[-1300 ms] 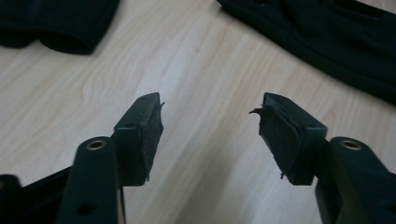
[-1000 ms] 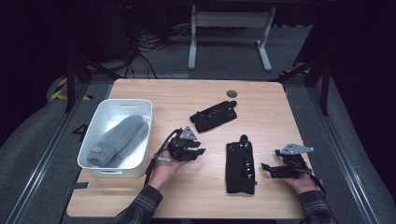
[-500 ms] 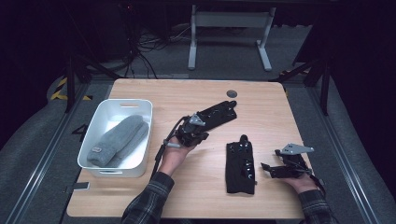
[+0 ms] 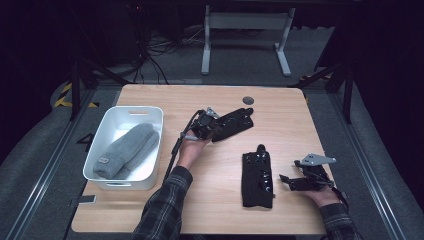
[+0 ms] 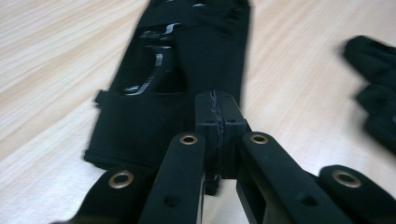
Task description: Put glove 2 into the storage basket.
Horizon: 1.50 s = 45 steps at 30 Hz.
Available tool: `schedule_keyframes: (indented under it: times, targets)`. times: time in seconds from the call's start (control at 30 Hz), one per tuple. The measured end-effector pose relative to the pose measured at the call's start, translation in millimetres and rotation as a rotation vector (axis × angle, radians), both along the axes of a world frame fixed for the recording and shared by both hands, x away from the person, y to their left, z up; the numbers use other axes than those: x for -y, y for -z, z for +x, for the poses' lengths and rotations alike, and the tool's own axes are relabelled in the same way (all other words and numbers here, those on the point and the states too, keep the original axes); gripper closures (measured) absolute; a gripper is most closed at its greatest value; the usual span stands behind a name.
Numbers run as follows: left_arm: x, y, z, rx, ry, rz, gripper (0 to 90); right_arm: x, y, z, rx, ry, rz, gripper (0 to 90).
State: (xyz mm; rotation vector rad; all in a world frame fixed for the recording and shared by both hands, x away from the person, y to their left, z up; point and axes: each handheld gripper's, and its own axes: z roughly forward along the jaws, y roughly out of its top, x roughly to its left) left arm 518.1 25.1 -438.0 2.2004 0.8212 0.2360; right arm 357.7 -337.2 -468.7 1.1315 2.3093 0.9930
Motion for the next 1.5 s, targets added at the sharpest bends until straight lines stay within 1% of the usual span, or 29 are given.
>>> schedule_keyframes:
  times: [0.03,0.07,0.1,0.13,0.17,0.23,0.27,0.3,0.37,0.43,0.47,0.5,0.57,0.67,0.73,0.77,0.83,0.87,0.9,0.97,1.0,1.1,1.13,1.2,1.3,1.33,1.37,1.4,1.5]
  targets:
    - [0.5,3.4,2.7,-0.006,-0.004,0.002,89.9,0.0,0.0,0.0,0.000,0.000,0.000,14.7]
    - [1.1,5.9,4.1,-0.011,-0.011,0.017,89.9,0.0,0.0,0.0,0.000,0.000,0.000,14.8]
    - [1.1,5.9,4.1,-0.011,-0.011,0.017,89.9,0.0,0.0,0.0,0.000,0.000,0.000,14.8]
    - [1.4,11.8,6.4,-0.032,-0.013,0.018,89.9,0.0,0.0,0.0,0.000,0.000,0.000,14.7]
    - [2.3,14.8,6.4,-0.038,-0.018,0.027,89.9,0.0,0.0,0.0,0.000,0.000,0.000,14.7]
    - [1.1,16.7,4.7,-0.043,-0.022,0.004,90.0,0.0,0.0,0.0,0.000,0.000,0.000,14.8]
    - [1.1,16.7,4.7,-0.043,-0.022,0.004,90.0,0.0,0.0,0.0,0.000,0.000,0.000,14.8]
    - [0.8,17.4,0.1,-0.046,-0.020,-0.003,90.0,0.0,0.0,0.0,0.000,0.000,0.000,14.7]
    - [0.5,17.6,-4.2,-0.050,-0.015,-0.007,90.0,0.0,0.0,-0.1,0.000,0.000,0.000,14.8]
    - [0.6,17.6,-7.2,-0.050,-0.014,-0.005,90.0,0.0,0.0,0.0,0.000,0.000,0.000,14.7]
    - [0.5,17.6,-13.0,-0.048,-0.005,0.000,90.0,0.0,0.0,0.0,0.000,0.000,0.000,14.8]
    - [0.5,17.6,-13.0,-0.048,-0.005,0.000,90.0,0.0,0.0,0.0,0.000,0.000,0.000,14.8]
    - [0.3,17.2,-20.5,-0.047,0.008,0.006,90.0,0.0,0.0,-0.1,0.000,0.000,0.000,14.7]
    - [-1.8,16.5,-27.5,-0.055,0.013,0.012,90.0,0.0,0.0,-0.1,0.000,0.000,0.000,14.7]
    - [-3.6,16.2,-31.1,-0.066,0.017,0.009,90.0,0.0,0.0,-0.1,0.000,0.000,0.000,14.7]
    - [-5.0,15.3,-33.9,-0.076,0.025,0.015,90.0,0.0,0.0,-0.1,0.000,0.000,0.000,14.7]
    - [-6.3,15.8,-39.1,-0.076,0.021,0.011,90.0,0.0,0.0,0.0,0.000,0.000,0.000,14.7]
    - [-7.6,15.6,-42.1,-0.083,0.031,0.010,90.0,0.0,0.0,-0.1,0.000,0.000,0.000,14.7]
    - [-8.2,16.4,-44.8,-0.077,0.029,0.006,90.0,0.0,0.0,0.0,0.000,0.000,0.000,14.7]
    - [-11.0,16.1,-50.3,-0.089,0.035,0.006,90.0,0.0,0.0,0.0,0.000,0.000,0.000,14.7]
    - [-11.5,16.3,-52.3,-0.087,0.037,0.004,90.0,0.0,0.0,-0.1,0.000,0.000,0.000,14.7]
    - [-14.4,15.8,-60.1,-0.098,0.039,0.007,90.0,0.0,0.0,-0.1,0.000,0.000,0.000,14.7]
    - [-14.4,15.8,-60.1,-0.098,0.039,0.007,90.0,0.0,0.0,-0.1,0.000,0.000,0.000,14.7]
    - [-17.5,15.8,-67.5,-0.111,0.038,0.004,90.0,0.0,0.0,-0.1,0.000,0.000,0.000,14.7]
    - [-19.4,15.1,-76.5,-0.120,0.037,0.009,90.0,0.0,0.0,-0.1,0.000,0.000,0.000,14.7]
    - [-20.6,14.3,-79.2,-0.122,0.042,0.020,90.0,0.0,0.0,-0.1,0.000,0.000,0.000,14.7]
    - [-20.6,14.3,-79.2,-0.122,0.042,0.020,90.0,0.0,0.0,-0.1,0.000,0.000,0.000,14.7]
    - [-22.1,13.8,-85.2,-0.123,0.043,0.029,90.0,0.0,0.0,-0.1,0.000,0.000,0.000,14.7]
    - [-25.1,13.1,-93.6,-0.125,0.038,0.036,90.0,-0.1,0.0,-0.1,0.000,0.000,0.000,14.7]
